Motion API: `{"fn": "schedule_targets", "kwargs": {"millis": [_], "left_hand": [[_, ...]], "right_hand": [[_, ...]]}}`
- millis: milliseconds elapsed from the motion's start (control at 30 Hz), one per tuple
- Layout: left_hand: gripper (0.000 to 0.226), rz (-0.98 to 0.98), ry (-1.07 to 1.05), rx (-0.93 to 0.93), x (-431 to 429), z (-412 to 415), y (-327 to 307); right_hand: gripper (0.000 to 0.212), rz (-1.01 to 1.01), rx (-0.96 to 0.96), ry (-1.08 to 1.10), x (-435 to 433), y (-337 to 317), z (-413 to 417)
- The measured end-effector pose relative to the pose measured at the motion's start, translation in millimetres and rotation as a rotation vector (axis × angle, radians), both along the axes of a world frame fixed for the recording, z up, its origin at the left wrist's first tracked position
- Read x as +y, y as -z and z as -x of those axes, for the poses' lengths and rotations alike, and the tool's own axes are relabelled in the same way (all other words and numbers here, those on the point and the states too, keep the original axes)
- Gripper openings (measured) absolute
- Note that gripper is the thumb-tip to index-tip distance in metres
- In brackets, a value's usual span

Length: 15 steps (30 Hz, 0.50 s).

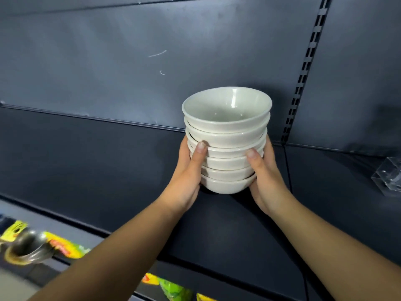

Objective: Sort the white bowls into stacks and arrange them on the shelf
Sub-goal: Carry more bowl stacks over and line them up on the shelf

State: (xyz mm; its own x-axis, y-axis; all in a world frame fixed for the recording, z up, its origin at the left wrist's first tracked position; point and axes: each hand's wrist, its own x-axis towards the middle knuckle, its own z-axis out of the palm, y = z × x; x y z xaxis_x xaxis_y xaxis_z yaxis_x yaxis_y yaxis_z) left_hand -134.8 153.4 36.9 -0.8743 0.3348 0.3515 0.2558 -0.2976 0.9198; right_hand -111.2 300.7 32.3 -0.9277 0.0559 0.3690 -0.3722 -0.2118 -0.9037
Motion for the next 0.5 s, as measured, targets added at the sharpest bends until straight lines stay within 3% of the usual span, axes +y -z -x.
{"fn": "schedule_targets", "kwargs": {"millis": [267, 500], "left_hand": [[0.088, -0.097, -0.279, 0.06, -81.2, -69.0, 5.3], [0.092, -0.106, -0.556, 0.113, -222.0, -144.2, -8.2]], "right_hand": [[0.101, 0.035, -0.038, -0.257, -82.3, -8.5, -38.4], [0.098, 0.112, -0.041, -0.522, -228.8, -16.4, -75.8]]}}
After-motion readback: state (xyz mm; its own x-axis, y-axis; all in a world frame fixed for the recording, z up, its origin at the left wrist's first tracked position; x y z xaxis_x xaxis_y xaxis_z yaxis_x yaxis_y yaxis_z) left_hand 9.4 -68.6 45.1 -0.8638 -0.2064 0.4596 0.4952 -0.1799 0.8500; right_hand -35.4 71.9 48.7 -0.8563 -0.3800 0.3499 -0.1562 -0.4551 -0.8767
